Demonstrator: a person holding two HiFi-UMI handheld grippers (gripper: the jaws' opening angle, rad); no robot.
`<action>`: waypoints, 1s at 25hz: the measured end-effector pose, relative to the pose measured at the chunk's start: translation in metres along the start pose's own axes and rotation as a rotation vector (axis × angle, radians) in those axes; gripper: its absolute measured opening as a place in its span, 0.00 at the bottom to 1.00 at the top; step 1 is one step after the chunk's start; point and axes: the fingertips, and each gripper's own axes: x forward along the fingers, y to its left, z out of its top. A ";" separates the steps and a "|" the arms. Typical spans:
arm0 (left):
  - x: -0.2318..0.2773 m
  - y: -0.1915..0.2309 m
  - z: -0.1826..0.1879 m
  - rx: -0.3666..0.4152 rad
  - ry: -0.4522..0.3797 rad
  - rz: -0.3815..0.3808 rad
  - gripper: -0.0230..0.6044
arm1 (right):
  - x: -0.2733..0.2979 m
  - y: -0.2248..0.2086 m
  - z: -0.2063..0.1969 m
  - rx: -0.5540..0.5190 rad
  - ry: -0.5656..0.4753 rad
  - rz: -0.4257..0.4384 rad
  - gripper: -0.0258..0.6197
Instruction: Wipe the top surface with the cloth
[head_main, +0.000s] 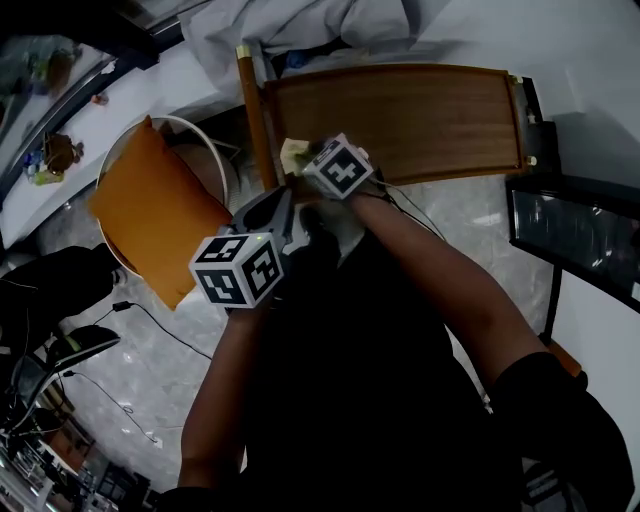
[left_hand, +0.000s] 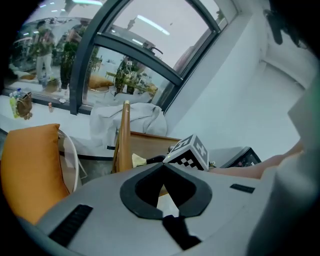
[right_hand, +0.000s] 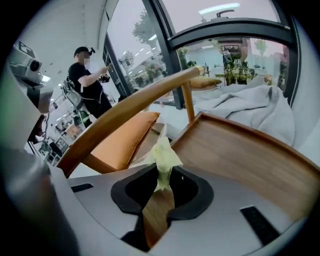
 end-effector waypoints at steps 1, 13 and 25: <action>0.000 0.005 -0.001 -0.003 0.006 0.004 0.06 | 0.007 0.003 -0.001 -0.022 0.014 -0.002 0.17; 0.004 0.017 -0.008 0.000 0.045 -0.021 0.06 | 0.032 0.002 -0.010 -0.208 0.090 -0.044 0.17; 0.037 -0.020 0.002 0.032 0.074 -0.062 0.06 | -0.002 -0.045 -0.045 -0.183 0.114 -0.097 0.17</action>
